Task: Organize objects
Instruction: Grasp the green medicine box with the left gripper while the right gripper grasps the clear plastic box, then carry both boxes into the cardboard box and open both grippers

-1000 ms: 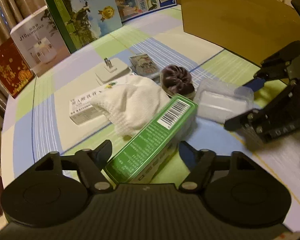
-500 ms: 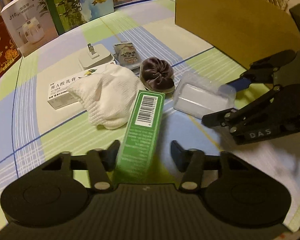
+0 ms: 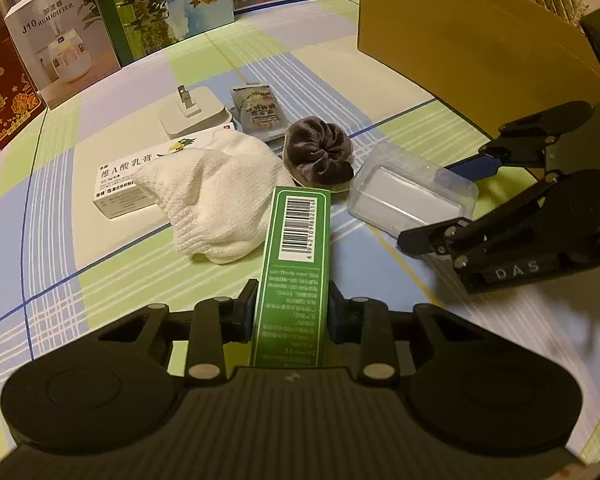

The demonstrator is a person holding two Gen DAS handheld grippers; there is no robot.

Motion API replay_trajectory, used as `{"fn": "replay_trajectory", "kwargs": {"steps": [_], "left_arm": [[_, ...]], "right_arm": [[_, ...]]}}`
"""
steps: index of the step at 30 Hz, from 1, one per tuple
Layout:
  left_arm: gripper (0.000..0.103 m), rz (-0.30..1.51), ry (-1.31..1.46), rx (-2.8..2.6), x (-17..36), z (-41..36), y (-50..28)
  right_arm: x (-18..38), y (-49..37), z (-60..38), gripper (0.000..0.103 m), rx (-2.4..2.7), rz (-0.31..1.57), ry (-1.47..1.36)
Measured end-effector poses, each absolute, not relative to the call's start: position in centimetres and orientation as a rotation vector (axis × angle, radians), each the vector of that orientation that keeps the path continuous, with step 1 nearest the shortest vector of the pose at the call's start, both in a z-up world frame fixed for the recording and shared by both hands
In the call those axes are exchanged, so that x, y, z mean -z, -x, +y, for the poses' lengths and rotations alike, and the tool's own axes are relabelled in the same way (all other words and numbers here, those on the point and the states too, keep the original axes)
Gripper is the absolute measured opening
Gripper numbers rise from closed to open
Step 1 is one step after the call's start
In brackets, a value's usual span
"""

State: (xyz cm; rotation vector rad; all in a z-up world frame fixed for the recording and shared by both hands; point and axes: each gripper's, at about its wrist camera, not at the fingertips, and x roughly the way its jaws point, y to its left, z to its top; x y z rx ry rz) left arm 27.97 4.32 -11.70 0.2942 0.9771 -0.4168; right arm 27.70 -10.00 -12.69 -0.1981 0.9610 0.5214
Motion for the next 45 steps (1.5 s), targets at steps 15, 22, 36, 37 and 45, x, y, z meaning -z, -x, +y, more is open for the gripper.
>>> {"fn": "replay_trajectory", "kwargs": {"steps": [15, 22, 36, 37, 45], "left_arm": [[0.025, 0.991, -0.199, 0.388, 12.0, 4.7, -28.1], [0.025, 0.989, -0.148, 0.352, 11.7, 4.9, -27.9], [0.025, 0.933, -0.116, 0.292, 9.5, 4.1, -25.4], [0.025, 0.938, -0.113, 0.295, 9.7, 3.9, -25.1], [0.025, 0.899, -0.072, 0.297, 8.7, 3.4, -23.5]], "right_arm": [[12.5, -27.8, -9.9, 0.054, -0.508, 0.962, 0.174], [11.6, -27.4, -10.1, 0.053, -0.470, 0.923, 0.146], [9.8, -24.3, -12.2, 0.053, -0.425, 0.889, 0.096], [9.7, -24.0, -12.4, 0.053, -0.423, 0.890, 0.091], [8.5, -21.3, -13.7, 0.053, -0.402, 0.866, 0.054]]}}
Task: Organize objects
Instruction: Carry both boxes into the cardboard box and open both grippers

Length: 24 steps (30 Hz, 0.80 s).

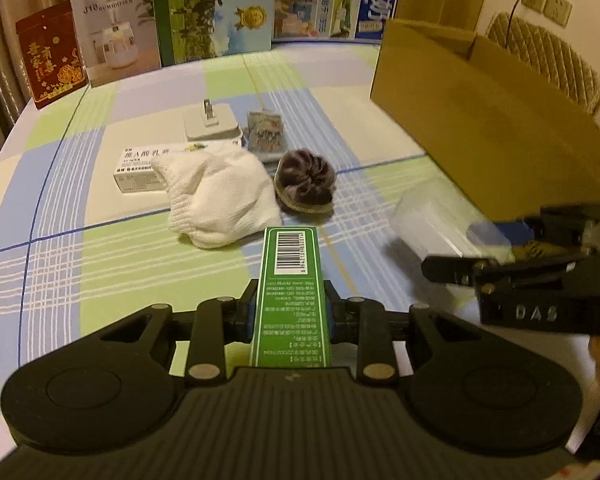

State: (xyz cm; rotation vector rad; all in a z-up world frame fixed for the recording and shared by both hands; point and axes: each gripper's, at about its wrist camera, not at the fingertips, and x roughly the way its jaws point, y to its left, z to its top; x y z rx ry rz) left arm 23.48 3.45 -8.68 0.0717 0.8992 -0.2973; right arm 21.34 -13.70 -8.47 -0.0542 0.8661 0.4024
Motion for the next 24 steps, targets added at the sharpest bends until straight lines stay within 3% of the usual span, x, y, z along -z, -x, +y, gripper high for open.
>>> {"fn": "replay_trajectory", "kwargs": {"steps": [13, 24], "left_arm": [[0.025, 0.805, 0.002, 0.278, 3.1, 0.7, -20.1], [0.025, 0.728, -0.023, 0.397, -3.2, -9.1, -21.2]], "right_arm": [[1.6, -19.2, -17.3, 0.053, -0.390, 0.746, -0.020], [-5.8, -19.2, -28.2, 0.053, -0.254, 0.652, -0.072]]}}
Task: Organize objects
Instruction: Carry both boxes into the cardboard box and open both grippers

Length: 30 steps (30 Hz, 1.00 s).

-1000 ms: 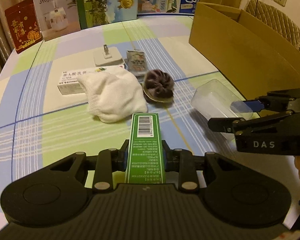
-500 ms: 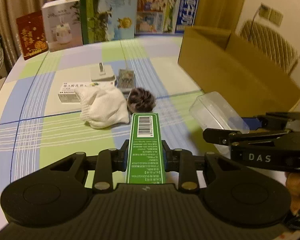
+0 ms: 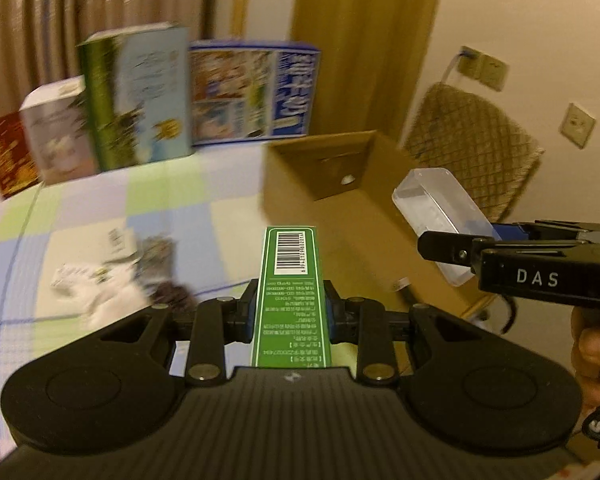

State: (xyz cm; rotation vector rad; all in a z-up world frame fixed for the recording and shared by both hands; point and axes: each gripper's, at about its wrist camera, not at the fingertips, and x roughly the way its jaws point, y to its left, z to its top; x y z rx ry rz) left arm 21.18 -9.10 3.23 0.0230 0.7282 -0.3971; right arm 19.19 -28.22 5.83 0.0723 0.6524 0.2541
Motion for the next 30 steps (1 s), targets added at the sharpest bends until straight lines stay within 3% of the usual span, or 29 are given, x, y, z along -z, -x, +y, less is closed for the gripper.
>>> {"fn": "replay_trajectory", "kwargs": {"steps": [12, 30], "left_arm": [[0.025, 0.732, -0.033, 0.496, -4.8, -18.7, -22.4], [0.025, 0.754, -0.015, 0.492, -3.0, -22.6, -26.8]], "right_arm": [[-6.9, -19.8, -36.9, 0.053, -0.164, 0.676, -0.127], [-4.4, -23.3, -39.1, 0.053, -0.144, 0.729, -0.154]]}}
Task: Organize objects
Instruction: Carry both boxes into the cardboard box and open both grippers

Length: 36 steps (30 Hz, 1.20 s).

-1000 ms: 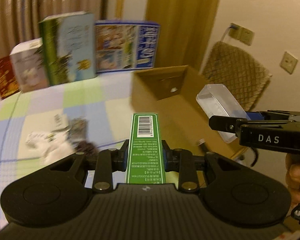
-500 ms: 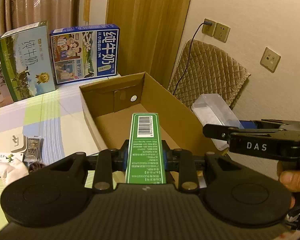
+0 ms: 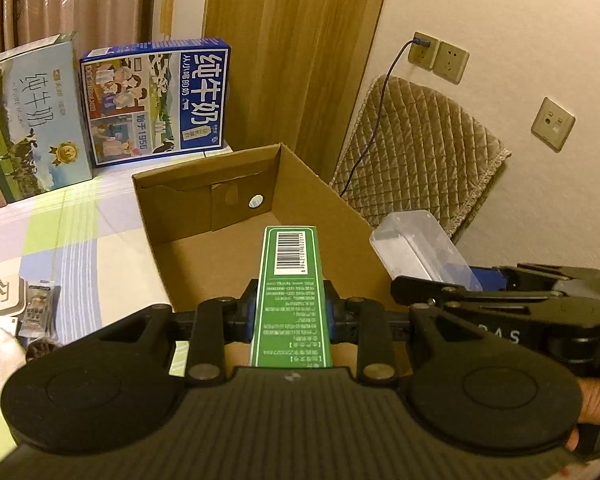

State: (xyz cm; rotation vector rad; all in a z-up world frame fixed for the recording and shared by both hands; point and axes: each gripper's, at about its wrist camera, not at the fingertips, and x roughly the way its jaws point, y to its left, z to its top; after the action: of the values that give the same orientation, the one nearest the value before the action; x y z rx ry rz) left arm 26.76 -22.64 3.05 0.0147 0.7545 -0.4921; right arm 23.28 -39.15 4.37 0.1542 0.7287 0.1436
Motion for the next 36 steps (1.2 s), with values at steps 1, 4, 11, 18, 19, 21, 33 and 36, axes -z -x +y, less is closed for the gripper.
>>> {"fn": "replay_trajectory", "kwargs": {"steps": [1, 4, 11, 18, 19, 21, 33, 36], "left_arm": [[0.025, 0.749, -0.018, 0.490, -2.8, -22.9, -27.0], [0.027, 0.731, -0.038, 0.470, -2.3, -23.3, -27.6], [0.029, 0.700, -0.042, 0.453, -3.3, -21.8, -27.0], [0.029, 0.705, -0.033, 0.419, -3.4, -19.6, -26.5], [0.029, 0.705, -0.033, 0.414, -3.4, -19.3, -26.4], [0.029, 0.706, -0.030, 0.410, -3.2, -18.8, -26.3], [0.039, 0.720, -0.023, 0.375, -2.6, -15.4, -24.7], [0.045, 0.718, -0.004, 0.359, -3.0, -14.1, -24.0]], "right_arm": [[-4.3, -23.4, -39.3, 0.053, -0.141, 0.731, -0.160], [-3.9, -23.5, -39.8, 0.053, -0.136, 0.741, -0.170], [-3.7, -23.3, -39.9, 0.053, -0.142, 0.749, -0.173], [-3.5, -23.3, -38.7, 0.053, -0.164, 0.752, -0.175], [-3.5, -23.4, -38.5, 0.053, -0.168, 0.753, -0.175], [-3.4, -23.7, -38.2, 0.053, -0.179, 0.752, -0.182], [-3.7, -22.3, -38.3, 0.079, -0.183, 0.734, -0.230], [-4.5, -21.4, -38.0, 0.080, -0.179, 0.724, -0.227]]}}
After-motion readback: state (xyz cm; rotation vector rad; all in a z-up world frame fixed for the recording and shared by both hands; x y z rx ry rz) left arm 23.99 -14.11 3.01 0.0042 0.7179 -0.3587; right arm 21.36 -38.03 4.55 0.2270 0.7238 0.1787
